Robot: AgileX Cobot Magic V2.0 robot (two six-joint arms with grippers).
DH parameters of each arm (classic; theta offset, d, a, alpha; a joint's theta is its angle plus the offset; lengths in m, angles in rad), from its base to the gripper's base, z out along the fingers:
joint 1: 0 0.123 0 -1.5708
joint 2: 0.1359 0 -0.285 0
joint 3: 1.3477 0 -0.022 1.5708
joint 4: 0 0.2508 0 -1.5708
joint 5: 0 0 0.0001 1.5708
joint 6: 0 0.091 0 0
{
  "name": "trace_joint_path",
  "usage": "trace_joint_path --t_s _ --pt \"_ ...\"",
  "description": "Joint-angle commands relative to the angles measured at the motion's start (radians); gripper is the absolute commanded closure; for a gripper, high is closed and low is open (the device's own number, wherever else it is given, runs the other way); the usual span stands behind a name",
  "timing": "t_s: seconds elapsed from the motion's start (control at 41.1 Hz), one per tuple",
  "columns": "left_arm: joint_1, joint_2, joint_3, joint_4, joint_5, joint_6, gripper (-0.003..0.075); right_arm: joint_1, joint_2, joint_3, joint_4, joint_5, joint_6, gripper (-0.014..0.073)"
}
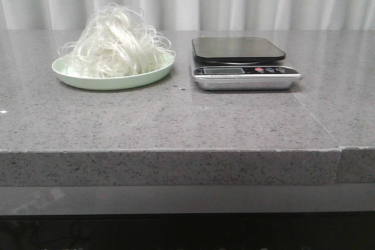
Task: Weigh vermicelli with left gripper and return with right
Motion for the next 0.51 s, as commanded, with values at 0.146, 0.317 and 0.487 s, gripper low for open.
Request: trace_joint_path --t_s 0.146,0.317,0.487 --pt "-0.001 0.006 -0.025 -0.005 -0.075 -0.010 0.0577 -0.005 0.009 -0.021 -0.002 -0.058 -0.011 0.0452" --pt "-0.001 0.006 -0.025 -0.005 -0.075 -0.010 0.0577 -0.005 0.009 -0.021 -0.002 -0.058 -0.011 0.0452" --pt "0.036 -0.016 0.002 0.010 -0.082 0.007 0.0577 -0.005 0.009 -0.021 -0.002 -0.058 -0.011 0.0452"
